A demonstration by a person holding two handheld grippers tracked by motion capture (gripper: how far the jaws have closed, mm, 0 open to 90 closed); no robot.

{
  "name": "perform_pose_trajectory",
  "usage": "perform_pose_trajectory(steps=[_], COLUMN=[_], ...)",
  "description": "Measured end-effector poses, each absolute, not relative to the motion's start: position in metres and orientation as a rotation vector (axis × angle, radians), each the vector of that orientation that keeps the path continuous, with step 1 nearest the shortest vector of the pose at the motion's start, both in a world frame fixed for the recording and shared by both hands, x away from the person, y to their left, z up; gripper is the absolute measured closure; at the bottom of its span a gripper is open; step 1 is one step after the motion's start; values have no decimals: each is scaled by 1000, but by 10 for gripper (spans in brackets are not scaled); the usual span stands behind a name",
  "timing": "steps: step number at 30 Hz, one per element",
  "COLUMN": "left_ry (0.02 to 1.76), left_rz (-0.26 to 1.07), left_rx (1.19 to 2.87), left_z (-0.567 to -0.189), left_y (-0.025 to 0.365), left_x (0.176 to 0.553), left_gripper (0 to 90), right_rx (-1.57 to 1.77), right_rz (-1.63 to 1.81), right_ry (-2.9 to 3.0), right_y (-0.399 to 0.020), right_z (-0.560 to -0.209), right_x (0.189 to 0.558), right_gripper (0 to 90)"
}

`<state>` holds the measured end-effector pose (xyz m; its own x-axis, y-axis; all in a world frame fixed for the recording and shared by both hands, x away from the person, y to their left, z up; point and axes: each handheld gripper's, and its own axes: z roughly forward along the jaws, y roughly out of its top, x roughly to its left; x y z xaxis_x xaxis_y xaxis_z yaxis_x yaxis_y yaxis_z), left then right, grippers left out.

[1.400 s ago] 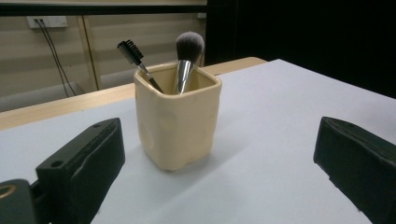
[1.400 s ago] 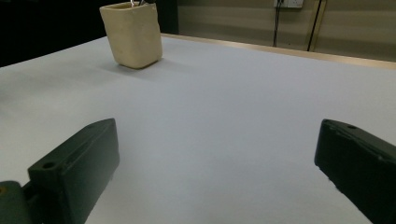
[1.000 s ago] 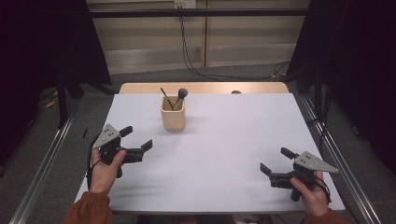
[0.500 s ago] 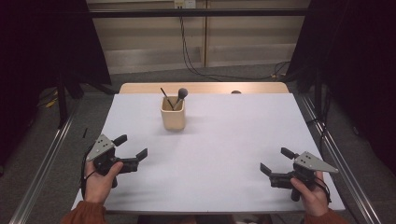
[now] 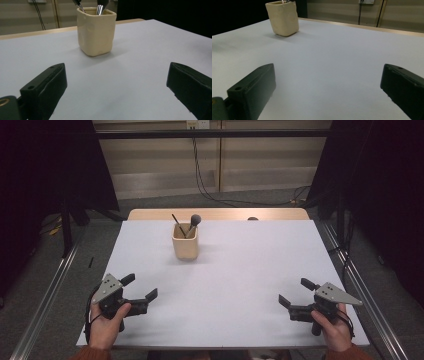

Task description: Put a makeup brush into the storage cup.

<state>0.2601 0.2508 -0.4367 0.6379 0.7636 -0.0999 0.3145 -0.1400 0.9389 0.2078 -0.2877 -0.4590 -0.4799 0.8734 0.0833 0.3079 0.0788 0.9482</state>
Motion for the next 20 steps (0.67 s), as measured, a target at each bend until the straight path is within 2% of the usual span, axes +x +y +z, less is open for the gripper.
perform_pose_trajectory(steps=[20], left_ry=[885], left_rz=[513], left_rx=[1716], left_z=[-450], left_y=[264], left_x=[249], left_gripper=[30], right_rx=[1153], right_rz=[1397], right_ry=[1849], right_y=[-288], right_z=[-459], right_x=[208], right_gripper=[0])
